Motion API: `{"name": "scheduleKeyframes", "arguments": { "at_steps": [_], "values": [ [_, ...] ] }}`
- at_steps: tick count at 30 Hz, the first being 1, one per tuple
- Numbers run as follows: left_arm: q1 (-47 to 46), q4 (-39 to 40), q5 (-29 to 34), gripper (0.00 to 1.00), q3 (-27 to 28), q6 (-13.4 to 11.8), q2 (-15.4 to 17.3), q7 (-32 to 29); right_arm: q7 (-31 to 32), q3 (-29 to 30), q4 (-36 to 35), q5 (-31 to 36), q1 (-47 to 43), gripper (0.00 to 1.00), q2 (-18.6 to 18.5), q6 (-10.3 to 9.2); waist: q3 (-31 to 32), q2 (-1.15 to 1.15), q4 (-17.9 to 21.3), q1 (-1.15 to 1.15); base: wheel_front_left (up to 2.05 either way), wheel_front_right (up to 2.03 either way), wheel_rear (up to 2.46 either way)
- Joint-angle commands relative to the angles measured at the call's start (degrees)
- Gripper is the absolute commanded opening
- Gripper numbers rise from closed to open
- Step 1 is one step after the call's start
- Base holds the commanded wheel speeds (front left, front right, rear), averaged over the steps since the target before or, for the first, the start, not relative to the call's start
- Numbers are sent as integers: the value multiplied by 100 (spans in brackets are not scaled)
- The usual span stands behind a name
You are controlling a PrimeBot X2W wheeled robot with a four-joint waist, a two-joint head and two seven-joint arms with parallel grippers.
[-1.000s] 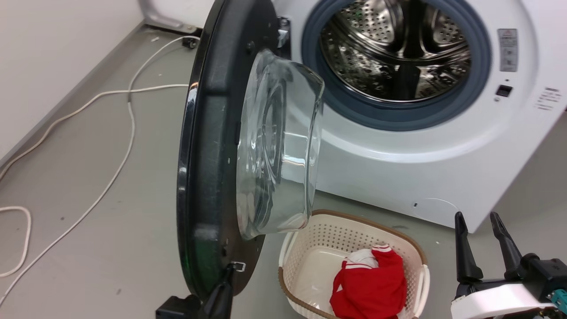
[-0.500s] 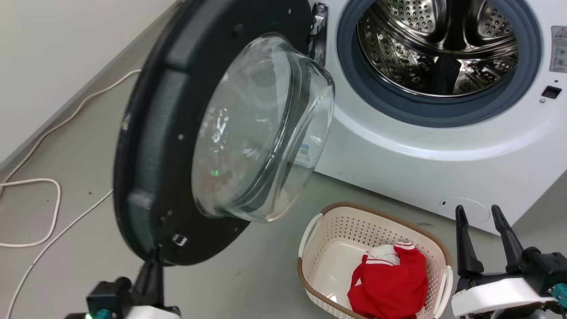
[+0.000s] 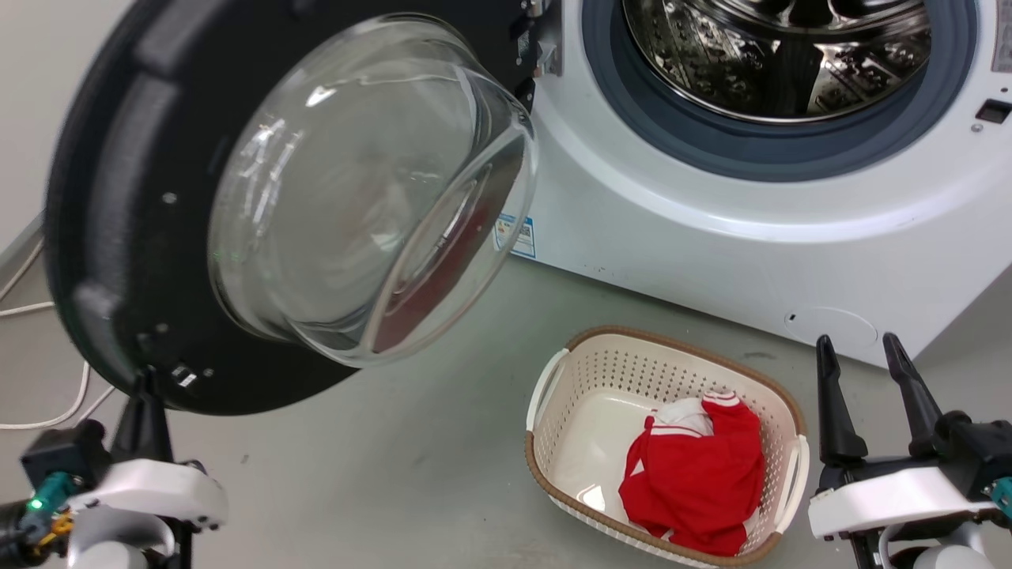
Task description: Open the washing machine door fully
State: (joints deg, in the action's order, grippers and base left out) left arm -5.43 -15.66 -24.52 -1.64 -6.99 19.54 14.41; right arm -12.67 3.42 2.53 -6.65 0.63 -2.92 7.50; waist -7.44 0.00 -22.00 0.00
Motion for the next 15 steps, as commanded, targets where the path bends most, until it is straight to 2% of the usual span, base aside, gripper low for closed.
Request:
{"name": "scheduleKeyframes", "arguments": {
  "at_steps": [1,15],
  "values": [
    [-150,-105,-11,0,87,11,63,50,-2,-2,-37,43,105,100,8,-3,-84,0,59,0,0,0,0],
    [-1203,-1230,84,0,989,368,567,90,37,5,-116,144,313,100,8,-3,-473,0,236,0,0,0,0]
  ]
}}
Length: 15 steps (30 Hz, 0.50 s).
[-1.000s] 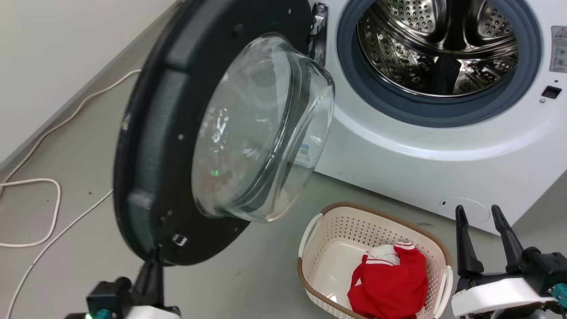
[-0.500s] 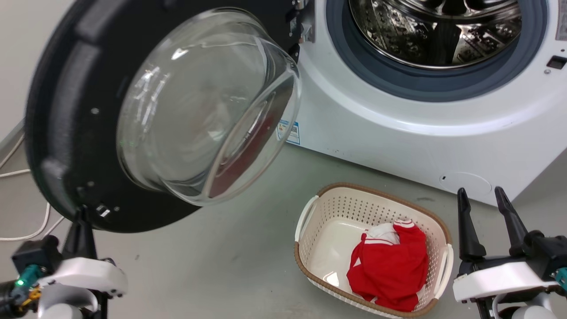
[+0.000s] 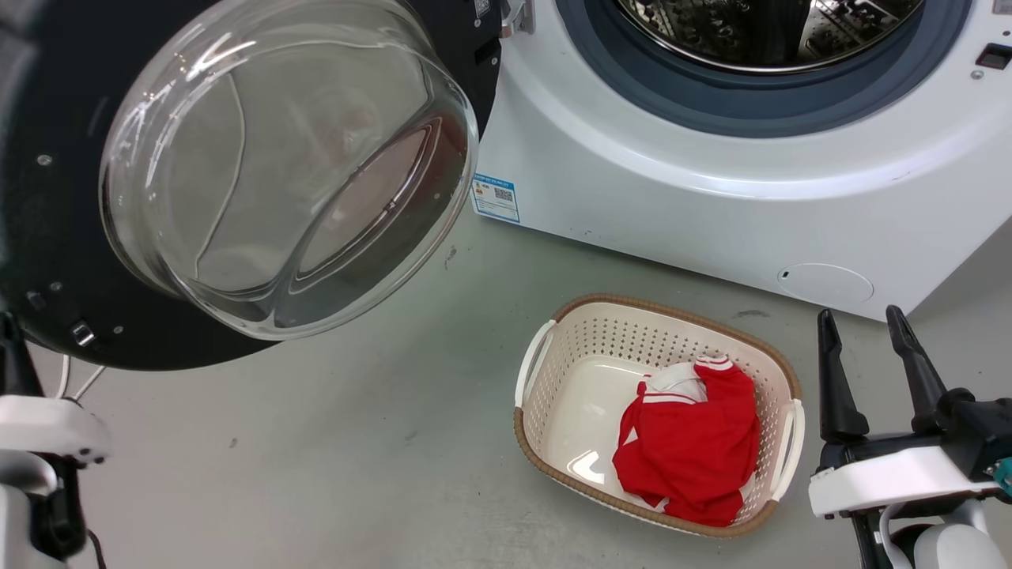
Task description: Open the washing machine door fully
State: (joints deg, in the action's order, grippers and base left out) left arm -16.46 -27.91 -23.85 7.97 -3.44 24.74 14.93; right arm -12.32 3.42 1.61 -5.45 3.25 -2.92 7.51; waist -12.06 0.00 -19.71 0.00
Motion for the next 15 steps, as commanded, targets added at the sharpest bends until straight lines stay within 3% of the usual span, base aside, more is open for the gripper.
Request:
{"name": "scheduleKeyframes", "arguments": {
  "at_steps": [1,7,15],
  "values": [
    [-169,-87,47,0,77,53,71,36,2,8,-18,28,63,100,8,-4,-23,0,13,0,0,0,0],
    [-478,-482,256,0,203,237,83,25,-26,-19,42,4,153,100,9,-3,-28,0,58,0,0,0,0],
    [-109,-315,526,0,447,272,-227,26,-111,0,192,-118,33,100,9,-4,198,0,159,0,0,0,0]
  ]
}}
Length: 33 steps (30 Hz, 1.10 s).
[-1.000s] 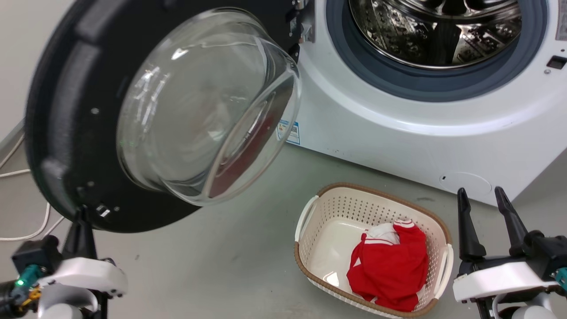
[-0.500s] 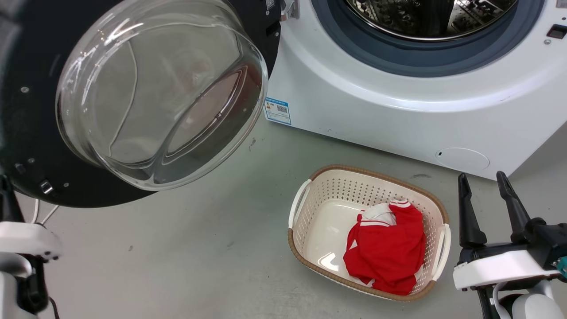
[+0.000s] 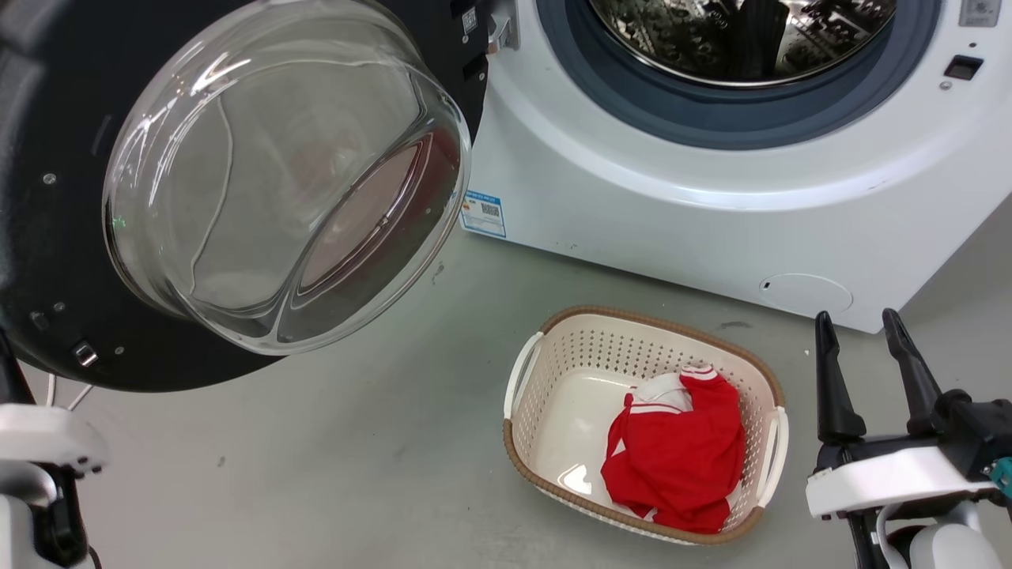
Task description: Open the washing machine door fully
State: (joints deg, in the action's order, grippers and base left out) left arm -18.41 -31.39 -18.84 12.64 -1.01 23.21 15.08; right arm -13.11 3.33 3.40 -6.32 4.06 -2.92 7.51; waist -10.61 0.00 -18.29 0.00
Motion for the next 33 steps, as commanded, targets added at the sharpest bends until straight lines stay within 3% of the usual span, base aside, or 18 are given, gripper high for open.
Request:
{"name": "scheduleKeyframes", "arguments": {
  "at_steps": [1,10,19,20,21,22,23,33],
  "values": [
    [171,100,70,0,18,23,-101,11,-48,8,41,-41,-76,100,9,-4,101,0,26,0,0,0,0],
    [1341,1274,518,0,161,-95,-603,11,-143,-119,240,-191,-299,100,9,-4,605,0,178,0,0,0,0],
    [2286,2329,765,0,-328,55,-1385,12,-178,-254,301,-195,-473,100,7,-4,906,0,455,0,0,0,0],
    [2323,2389,787,15,-411,83,-1468,12,-178,-266,295,-180,-479,100,8,-4,909,0,486,0,0,0,0],
    [2355,2445,835,39,-510,95,-1551,11,-178,-284,293,-166,-482,100,9,-4,919,0,530,0,0,0,0],
    [2368,2482,851,95,-580,114,-1600,11,-180,-285,284,-149,-483,100,9,-3,922,0,570,0,0,0,0],
    [2364,2517,869,100,-630,141,-1632,11,-181,-286,273,-121,-478,100,7,-4,928,0,610,0,0,0,0],
    [1992,2676,1134,100,-1087,344,-1809,12,-118,-292,115,65,-444,100,8,-4,1020,0,1073,0,0,0,0]
  ]
}}
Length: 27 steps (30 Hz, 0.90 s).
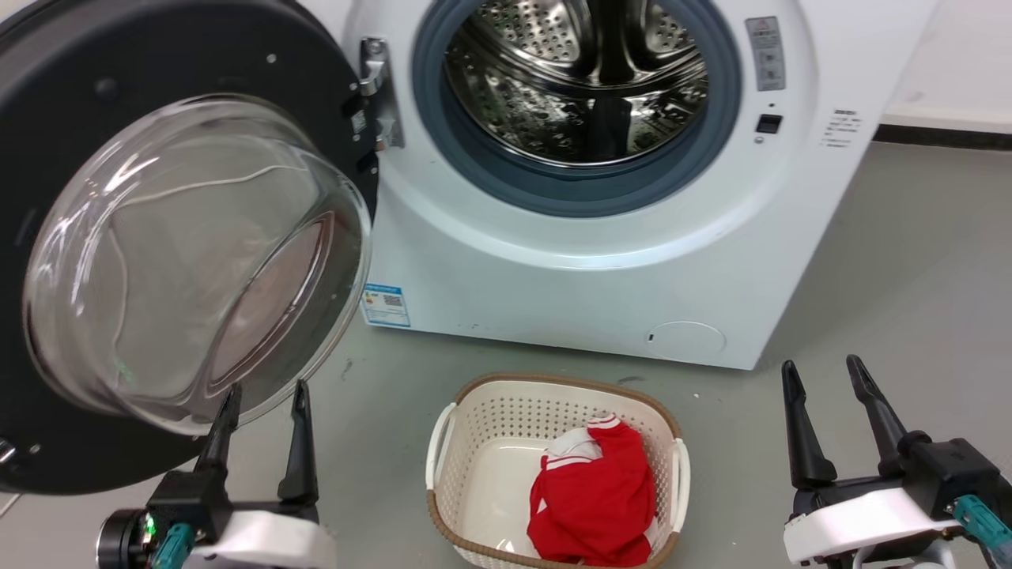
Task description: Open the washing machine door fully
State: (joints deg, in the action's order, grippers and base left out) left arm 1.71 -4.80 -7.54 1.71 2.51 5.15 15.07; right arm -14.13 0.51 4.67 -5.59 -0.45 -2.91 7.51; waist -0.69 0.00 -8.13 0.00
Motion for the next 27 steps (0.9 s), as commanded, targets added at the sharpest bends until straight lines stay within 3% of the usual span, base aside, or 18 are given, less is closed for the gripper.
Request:
{"name": "scheduleKeyframes", "arguments": {
  "at_steps": [1,13,27],
  "values": [
    [-76,37,37,100,-24,7,-9,13,-1,-2,-52,22,0,100,7,-4,42,0,112,0,0,0,0],
    [-452,84,278,100,-199,99,-81,13,263,143,-396,195,-164,100,7,-4,59,0,586,0,0,0,0],
    [-334,-19,377,100,-152,109,-87,13,244,158,-191,58,-224,100,7,-4,62,0,646,0,0,0,0]
  ]
}}
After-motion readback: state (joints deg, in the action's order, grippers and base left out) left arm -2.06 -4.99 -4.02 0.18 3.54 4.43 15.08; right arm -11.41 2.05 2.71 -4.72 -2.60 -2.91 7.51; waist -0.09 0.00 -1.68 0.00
